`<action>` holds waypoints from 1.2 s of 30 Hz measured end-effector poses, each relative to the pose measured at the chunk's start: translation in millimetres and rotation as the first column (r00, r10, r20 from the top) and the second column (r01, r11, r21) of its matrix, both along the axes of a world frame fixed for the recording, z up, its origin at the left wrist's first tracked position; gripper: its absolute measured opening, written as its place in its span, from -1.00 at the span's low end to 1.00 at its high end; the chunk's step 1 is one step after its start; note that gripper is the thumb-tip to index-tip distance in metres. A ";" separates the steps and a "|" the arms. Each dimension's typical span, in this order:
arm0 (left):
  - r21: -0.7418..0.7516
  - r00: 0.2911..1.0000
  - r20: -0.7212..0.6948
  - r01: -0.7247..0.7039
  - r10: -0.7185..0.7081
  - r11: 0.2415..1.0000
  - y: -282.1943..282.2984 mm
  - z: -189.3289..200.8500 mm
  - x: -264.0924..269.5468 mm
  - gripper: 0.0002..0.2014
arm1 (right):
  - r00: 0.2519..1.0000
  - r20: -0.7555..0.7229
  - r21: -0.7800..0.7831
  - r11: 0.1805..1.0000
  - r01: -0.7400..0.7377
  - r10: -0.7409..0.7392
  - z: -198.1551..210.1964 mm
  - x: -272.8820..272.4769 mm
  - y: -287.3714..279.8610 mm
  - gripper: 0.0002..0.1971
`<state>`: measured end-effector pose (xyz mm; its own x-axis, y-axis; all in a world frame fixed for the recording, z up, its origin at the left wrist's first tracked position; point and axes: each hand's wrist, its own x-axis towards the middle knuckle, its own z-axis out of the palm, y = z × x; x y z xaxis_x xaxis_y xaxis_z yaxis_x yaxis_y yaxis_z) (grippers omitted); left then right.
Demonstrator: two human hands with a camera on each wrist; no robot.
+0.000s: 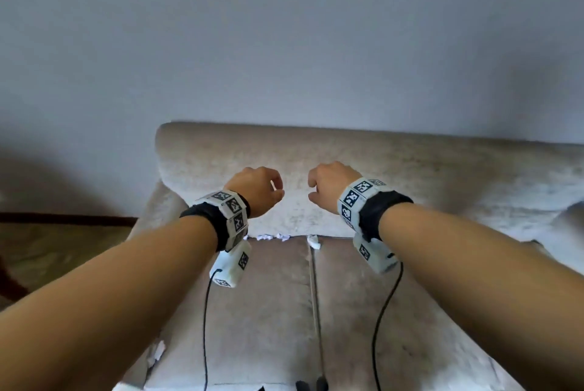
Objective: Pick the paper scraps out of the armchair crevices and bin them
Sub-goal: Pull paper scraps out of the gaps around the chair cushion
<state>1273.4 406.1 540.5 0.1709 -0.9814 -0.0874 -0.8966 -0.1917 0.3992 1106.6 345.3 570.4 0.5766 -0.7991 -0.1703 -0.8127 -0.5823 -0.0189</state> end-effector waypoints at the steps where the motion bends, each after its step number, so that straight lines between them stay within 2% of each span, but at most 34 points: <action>1: -0.004 0.999 0.009 0.047 -0.047 0.999 -10.4 2.2 -21.7 -0.88 | 0.999 0.009 -0.003 0.999 0.042 -0.042 1.3 -23.4 -4.2 -0.75; 7: -0.006 0.977 0.083 0.195 -0.194 0.981 -55.6 4.1 -134.1 -0.90 | 0.982 0.058 0.014 0.983 0.181 -0.182 0.0 -138.2 -28.7 -0.74; 12: 0.021 0.980 0.098 0.171 -0.172 0.985 -76.1 -7.6 -188.5 -0.89 | 0.978 0.096 0.071 0.981 0.181 -0.187 -15.8 -196.0 -52.8 -0.74; 16: 0.053 0.994 0.059 0.085 -0.088 0.995 -79.0 -28.3 -204.6 -0.89 | 0.990 0.069 0.136 0.984 0.115 -0.125 -41.1 -212.0 -70.3 -0.75; 20: 0.139 0.996 0.081 0.027 -0.039 0.990 -76.2 -41.8 -193.6 -0.91 | 0.998 0.049 0.187 0.982 0.038 -0.048 -59.4 -201.4 -87.2 -0.72; 27: 0.214 0.993 0.044 -0.114 0.107 0.970 -104.8 -63.2 -123.5 -0.91 | 0.996 0.071 0.275 0.959 -0.065 0.047 -95.3 -131.0 -131.9 -0.73; 32: 0.254 0.996 -0.016 -0.085 0.092 0.963 -158.3 -109.6 -73.7 -0.91 | 0.997 0.054 0.364 0.931 0.034 -0.058 -150.2 -87.9 -172.9 -0.72; 36: 0.234 0.993 -0.053 -0.087 0.102 0.968 -197.7 -185.0 -45.8 -0.87 | 0.971 0.103 0.467 0.872 0.146 -0.217 -224.4 -65.5 -200.0 -0.79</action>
<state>1227.7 208.4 355.6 0.2484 -0.9131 -0.3234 -0.8439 -0.3679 0.3905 1041.1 145.3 346.1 0.4759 -0.7477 -0.4631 -0.8700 -0.3232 -0.3724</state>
